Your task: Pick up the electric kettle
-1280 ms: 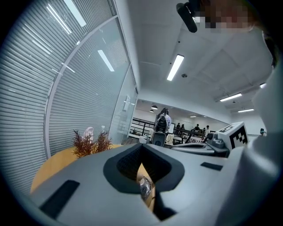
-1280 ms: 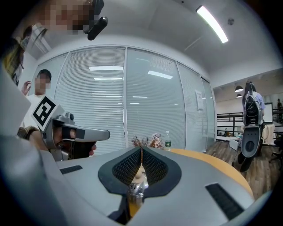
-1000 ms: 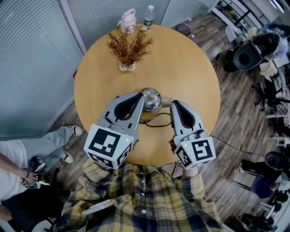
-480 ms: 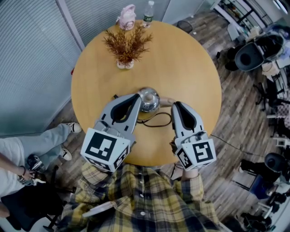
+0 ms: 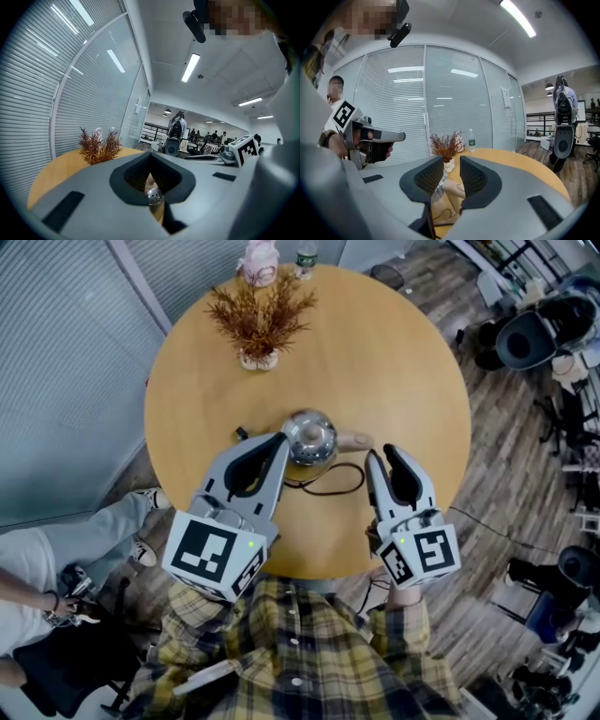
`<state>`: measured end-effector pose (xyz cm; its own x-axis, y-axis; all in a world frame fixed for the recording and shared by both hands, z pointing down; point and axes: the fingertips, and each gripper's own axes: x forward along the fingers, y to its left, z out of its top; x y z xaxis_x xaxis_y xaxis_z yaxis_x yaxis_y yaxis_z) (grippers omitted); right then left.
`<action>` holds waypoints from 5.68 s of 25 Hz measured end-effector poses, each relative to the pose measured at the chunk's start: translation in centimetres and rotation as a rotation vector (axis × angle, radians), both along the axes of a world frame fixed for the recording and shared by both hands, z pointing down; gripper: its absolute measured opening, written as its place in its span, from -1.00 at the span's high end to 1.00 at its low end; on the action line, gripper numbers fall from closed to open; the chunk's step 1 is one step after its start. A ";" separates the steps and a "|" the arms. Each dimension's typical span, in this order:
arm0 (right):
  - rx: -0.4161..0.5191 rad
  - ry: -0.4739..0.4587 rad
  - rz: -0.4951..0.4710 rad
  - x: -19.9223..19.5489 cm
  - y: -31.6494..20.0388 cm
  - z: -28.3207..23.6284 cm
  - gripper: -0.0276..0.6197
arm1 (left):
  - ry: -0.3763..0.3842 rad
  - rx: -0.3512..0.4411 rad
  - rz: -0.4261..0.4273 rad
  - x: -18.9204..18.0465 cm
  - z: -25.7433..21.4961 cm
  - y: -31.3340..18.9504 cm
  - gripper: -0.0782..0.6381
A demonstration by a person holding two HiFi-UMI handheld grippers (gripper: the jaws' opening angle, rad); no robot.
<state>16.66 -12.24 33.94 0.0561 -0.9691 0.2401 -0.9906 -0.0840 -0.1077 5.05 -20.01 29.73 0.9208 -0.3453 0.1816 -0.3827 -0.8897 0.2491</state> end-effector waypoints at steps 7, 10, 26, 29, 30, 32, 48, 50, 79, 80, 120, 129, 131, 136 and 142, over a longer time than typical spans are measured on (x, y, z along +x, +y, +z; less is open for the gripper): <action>-0.027 0.016 0.005 0.8 -0.1 2.1 0.41 | -0.002 -0.010 -0.008 0.1 1.6 -0.5 0.78; -0.038 0.018 0.002 1.2 0.0 3.5 0.35 | -0.010 -0.018 -0.012 0.3 2.7 -0.4 0.78; -0.101 0.005 0.057 3.1 0.0 11.4 0.19 | -0.037 -0.052 -0.044 0.5 7.8 -2.1 0.78; -0.110 0.005 0.070 3.4 -0.2 12.8 0.19 | -0.041 -0.055 -0.043 0.7 8.4 -2.4 0.78; -0.111 0.005 0.075 3.6 -0.3 13.1 0.19 | -0.043 -0.055 -0.042 0.7 8.6 -2.4 0.78; -0.110 0.001 0.084 3.9 -0.6 13.8 0.19 | -0.045 -0.055 -0.041 1.0 9.0 -2.6 0.78; -0.068 -0.013 0.116 5.3 -3.3 16.0 0.20 | -0.045 -0.065 -0.053 1.7 10.3 -3.7 0.78; -0.061 -0.024 0.121 5.5 -3.5 16.1 0.20 | -0.045 -0.065 -0.058 1.6 10.4 -3.9 0.78; -0.057 0.013 0.201 6.2 -5.9 16.5 0.68 | -0.029 -0.081 -0.062 1.3 10.3 -3.8 0.78; -0.055 0.011 0.206 6.3 -5.9 16.5 0.69 | -0.026 -0.076 -0.066 1.3 10.2 -3.9 0.78; 0.027 0.012 0.319 6.7 -5.4 12.4 0.70 | 0.030 -0.011 -0.160 -2.1 5.7 -7.1 0.78; 0.040 0.021 0.322 8.2 -4.3 7.9 0.70 | 0.054 0.024 -0.182 -1.8 1.4 -7.7 0.78; 0.047 0.016 0.327 8.4 -3.8 6.9 0.70 | 0.060 0.032 -0.185 -1.9 0.4 -7.7 0.78; 0.059 0.024 0.332 8.7 -2.8 4.9 0.70 | 0.074 0.044 -0.181 -2.3 -0.6 -7.6 0.78; 0.080 0.015 0.324 8.9 -0.8 1.6 0.70 | 0.081 0.060 -0.176 -2.7 -2.7 -6.1 0.78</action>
<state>25.57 -13.05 35.56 0.3675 -0.9160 0.1609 -0.9153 -0.3869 -0.1124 2.32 -26.07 27.00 0.8563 -0.5097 0.0833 -0.5140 -0.8252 0.2342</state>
